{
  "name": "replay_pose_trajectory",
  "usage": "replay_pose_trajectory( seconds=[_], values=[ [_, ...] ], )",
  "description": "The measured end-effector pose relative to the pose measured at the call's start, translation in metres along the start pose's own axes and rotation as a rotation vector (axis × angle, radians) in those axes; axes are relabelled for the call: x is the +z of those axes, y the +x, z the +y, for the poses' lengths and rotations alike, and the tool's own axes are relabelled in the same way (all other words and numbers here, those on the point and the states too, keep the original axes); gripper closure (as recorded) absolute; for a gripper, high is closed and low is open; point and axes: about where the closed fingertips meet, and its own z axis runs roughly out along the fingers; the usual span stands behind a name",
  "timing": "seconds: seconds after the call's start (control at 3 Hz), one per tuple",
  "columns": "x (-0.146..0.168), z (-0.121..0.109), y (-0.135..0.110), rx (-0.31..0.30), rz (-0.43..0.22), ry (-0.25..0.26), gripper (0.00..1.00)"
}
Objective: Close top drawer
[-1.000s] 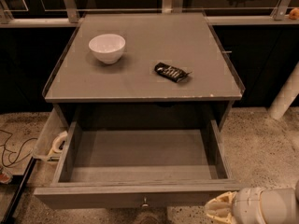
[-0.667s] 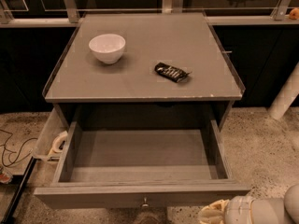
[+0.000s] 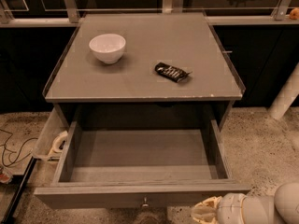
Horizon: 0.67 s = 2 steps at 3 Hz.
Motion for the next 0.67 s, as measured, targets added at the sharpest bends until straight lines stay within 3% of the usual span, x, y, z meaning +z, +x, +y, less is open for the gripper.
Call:
replay_pose_trajectory(
  seconds=[0.67],
  values=[
    [-0.024, -0.030, -0.027, -0.065, 0.041, 0.051, 0.35]
  ],
)
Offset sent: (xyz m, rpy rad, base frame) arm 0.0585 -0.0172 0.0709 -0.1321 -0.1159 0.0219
